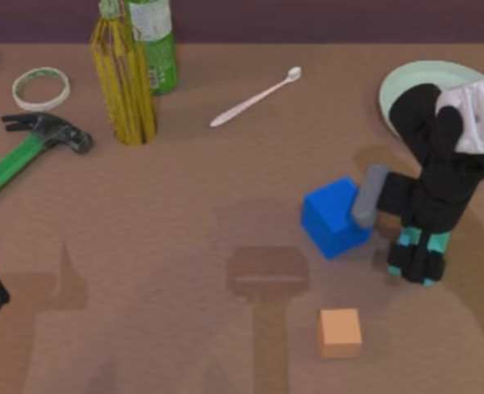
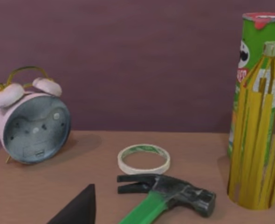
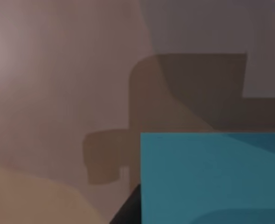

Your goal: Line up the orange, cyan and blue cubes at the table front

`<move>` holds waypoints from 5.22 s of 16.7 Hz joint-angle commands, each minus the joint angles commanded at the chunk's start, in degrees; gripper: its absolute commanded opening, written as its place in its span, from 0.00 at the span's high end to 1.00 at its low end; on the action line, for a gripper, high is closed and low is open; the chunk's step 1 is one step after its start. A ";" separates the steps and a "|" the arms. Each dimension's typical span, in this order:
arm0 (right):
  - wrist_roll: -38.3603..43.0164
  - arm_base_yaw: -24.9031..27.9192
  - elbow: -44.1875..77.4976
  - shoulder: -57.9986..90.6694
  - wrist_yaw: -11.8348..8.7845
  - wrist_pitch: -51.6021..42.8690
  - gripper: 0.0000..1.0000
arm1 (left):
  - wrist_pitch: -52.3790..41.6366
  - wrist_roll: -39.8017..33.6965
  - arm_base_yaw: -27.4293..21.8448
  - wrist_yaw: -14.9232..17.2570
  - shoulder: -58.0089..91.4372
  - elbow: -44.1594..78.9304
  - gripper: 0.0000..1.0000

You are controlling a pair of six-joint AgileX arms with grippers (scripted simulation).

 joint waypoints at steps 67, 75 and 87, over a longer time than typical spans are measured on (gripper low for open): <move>9.01 32.90 3.82 -0.80 0.09 -4.42 0.00 | 0.00 0.00 0.00 0.00 0.00 0.00 0.00; 8.78 33.33 11.15 -5.76 0.04 -17.19 0.00 | 0.00 0.00 0.00 0.00 0.00 0.00 0.00; 21.07 25.93 20.36 -0.52 0.18 -21.70 0.00 | 0.00 0.00 0.00 0.00 0.00 0.00 0.00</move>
